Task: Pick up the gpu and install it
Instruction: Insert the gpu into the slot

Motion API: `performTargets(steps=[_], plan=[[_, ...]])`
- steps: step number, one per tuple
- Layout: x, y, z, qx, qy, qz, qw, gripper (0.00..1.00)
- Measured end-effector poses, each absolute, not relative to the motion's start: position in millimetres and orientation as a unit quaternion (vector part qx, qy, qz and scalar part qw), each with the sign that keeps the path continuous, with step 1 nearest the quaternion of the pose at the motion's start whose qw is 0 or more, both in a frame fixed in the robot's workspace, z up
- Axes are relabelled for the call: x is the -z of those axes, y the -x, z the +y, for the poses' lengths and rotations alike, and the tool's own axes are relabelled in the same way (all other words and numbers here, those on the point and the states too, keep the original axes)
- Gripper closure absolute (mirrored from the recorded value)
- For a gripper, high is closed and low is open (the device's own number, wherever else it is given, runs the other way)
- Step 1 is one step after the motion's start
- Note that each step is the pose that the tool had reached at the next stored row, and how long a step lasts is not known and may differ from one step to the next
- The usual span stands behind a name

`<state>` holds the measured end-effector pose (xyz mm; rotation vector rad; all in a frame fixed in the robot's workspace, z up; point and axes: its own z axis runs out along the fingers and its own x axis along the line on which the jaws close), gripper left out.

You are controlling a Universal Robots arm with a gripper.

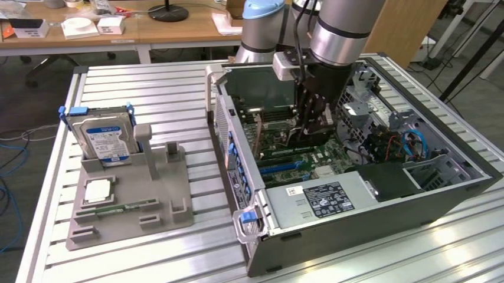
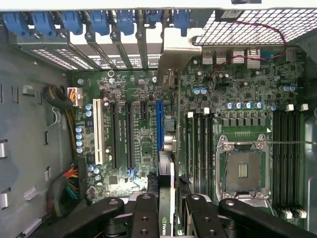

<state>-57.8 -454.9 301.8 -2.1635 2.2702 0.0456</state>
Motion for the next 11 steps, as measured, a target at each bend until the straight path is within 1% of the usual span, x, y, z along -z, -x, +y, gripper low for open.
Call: performTargets(steps=[11], plan=[[-296.4, 59.0, -454.9, -0.015, 0.690, 0.724, 0.003, 0.74]])
